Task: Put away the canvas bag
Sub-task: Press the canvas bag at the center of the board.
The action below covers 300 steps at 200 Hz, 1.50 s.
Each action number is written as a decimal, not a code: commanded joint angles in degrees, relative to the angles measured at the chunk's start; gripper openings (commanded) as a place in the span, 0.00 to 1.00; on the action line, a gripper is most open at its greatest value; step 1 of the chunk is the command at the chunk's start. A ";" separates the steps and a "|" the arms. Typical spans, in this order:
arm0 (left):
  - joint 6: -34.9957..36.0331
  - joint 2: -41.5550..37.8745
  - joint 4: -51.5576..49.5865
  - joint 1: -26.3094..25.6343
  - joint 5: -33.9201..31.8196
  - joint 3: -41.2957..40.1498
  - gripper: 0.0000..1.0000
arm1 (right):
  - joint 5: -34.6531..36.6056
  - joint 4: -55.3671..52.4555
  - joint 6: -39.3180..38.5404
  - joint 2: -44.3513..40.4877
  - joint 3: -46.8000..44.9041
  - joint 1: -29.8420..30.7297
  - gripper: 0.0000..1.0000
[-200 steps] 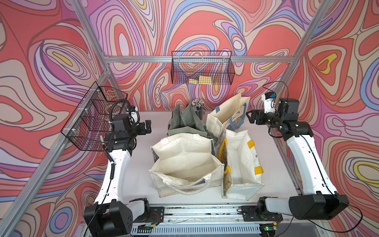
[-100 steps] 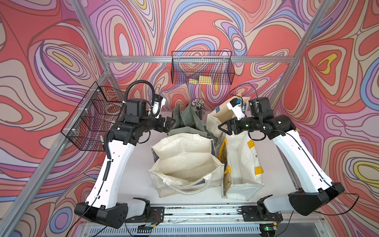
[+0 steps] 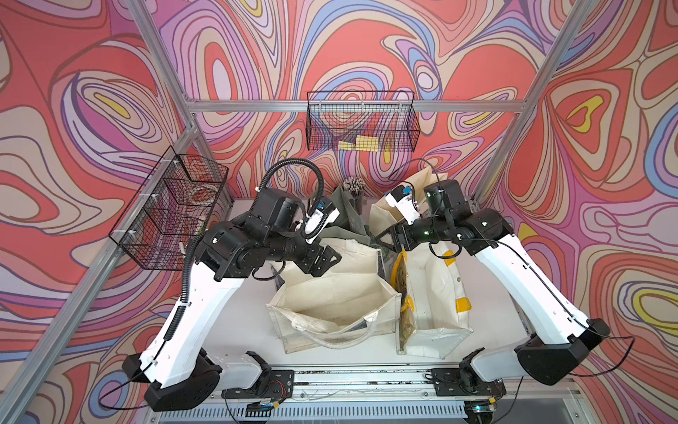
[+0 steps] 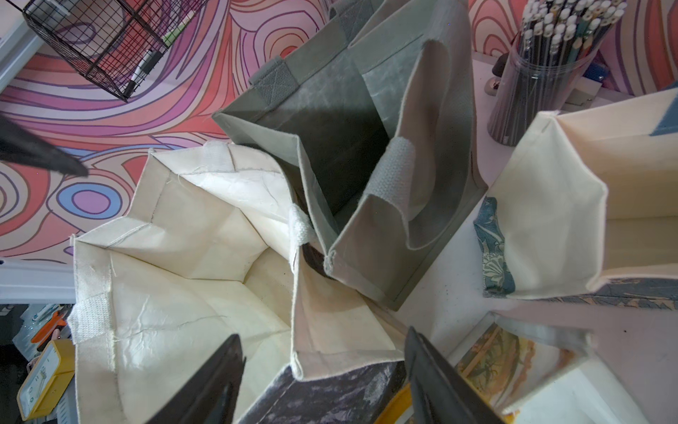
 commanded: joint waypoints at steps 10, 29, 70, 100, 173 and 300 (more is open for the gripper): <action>-4.20 -0.54 -8.73 -8.10 -3.06 -0.40 0.78 | -1.03 2.40 -0.30 0.72 -2.01 0.64 0.72; -6.18 -0.27 -11.64 -13.15 -6.06 -1.02 0.75 | -1.68 2.56 -0.54 1.57 -1.70 0.92 0.69; -10.54 -0.89 -14.13 -20.40 -9.19 -4.67 0.75 | -2.37 3.55 -1.37 1.52 -3.11 1.62 0.62; -13.68 -1.61 -14.87 -25.40 -10.97 -6.93 0.75 | -3.20 2.56 -2.47 2.09 -2.67 2.70 0.55; -16.18 -3.64 -15.06 -28.97 -9.42 -11.50 0.77 | -4.60 -0.12 -5.09 2.45 -2.87 4.53 0.47; -9.85 -8.38 -5.52 -30.32 -20.08 -22.20 0.56 | -7.93 5.44 -10.86 1.78 -4.94 5.31 0.58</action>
